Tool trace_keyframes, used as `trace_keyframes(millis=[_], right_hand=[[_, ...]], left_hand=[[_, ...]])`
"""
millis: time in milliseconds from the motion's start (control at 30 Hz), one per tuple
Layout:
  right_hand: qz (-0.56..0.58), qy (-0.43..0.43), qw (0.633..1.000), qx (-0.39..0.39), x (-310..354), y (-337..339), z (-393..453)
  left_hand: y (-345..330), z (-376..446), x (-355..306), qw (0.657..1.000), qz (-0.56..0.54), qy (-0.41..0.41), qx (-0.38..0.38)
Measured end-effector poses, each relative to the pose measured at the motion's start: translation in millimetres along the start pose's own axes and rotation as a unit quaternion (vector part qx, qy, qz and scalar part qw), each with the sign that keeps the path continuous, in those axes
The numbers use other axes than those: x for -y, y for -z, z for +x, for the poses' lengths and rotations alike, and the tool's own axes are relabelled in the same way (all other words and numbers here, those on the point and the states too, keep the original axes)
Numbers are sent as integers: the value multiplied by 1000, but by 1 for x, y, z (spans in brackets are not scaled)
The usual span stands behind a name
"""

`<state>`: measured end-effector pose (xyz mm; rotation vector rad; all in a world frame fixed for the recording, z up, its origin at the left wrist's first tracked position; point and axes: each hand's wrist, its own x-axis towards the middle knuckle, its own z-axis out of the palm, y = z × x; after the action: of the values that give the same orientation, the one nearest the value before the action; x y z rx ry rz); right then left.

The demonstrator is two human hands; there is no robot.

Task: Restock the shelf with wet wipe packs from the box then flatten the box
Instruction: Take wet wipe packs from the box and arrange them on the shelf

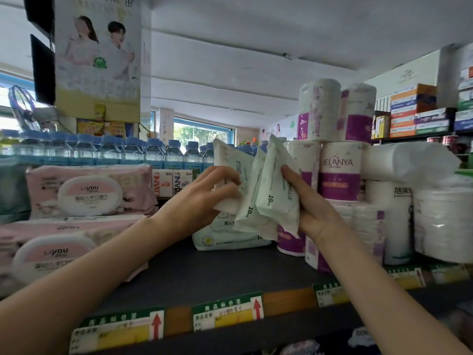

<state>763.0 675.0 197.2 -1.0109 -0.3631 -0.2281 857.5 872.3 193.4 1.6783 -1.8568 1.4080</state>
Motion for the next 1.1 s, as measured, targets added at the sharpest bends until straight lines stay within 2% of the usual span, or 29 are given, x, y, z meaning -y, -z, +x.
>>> trace_keyframes(millis=[67,100,167,200,233,267,367,500,633,700,767,867,967,1000,1033,1100], right_hand=[[-25,7,1000,-1,4,2,1],[-50,13,999,2,8,3,0],[-131,35,991,17,17,1,-1],[-174,41,984,25,21,-1,-2],[-212,44,976,34,26,-4,-3],[-243,42,968,47,29,-6,-2],[-305,25,947,96,27,-20,1],[-352,-9,928,120,3,-37,8],[-352,-17,932,88,-19,-33,16],[-345,-20,937,53,-25,-26,20],[-340,-22,940,-7,-27,-18,26],[-317,-8,940,-125,-23,-3,37],[-353,-32,923,-150,-24,10,40],[-409,-48,900,-144,-27,13,40],[-506,-46,849,-144,-30,16,39],[-679,4,719,-147,-27,18,36]], left_hand=[[8,6,-1,981,-93,149,-87],[13,8,1,949,-148,247,-129],[24,9,13,848,-303,409,-148],[29,8,19,800,-378,447,-130],[34,7,22,765,-436,463,-100],[37,6,21,744,-474,465,-73],[35,13,11,708,-565,423,-22],[25,27,14,624,-669,403,-17],[14,30,20,564,-683,463,-23],[9,31,23,553,-632,540,-52],[8,27,30,563,-549,614,-68],[5,15,29,553,-555,621,28],[-9,10,10,573,-545,592,151],[-17,11,4,583,-528,591,178],[-26,12,0,593,-509,591,202],[-45,14,-3,615,-464,587,247]])
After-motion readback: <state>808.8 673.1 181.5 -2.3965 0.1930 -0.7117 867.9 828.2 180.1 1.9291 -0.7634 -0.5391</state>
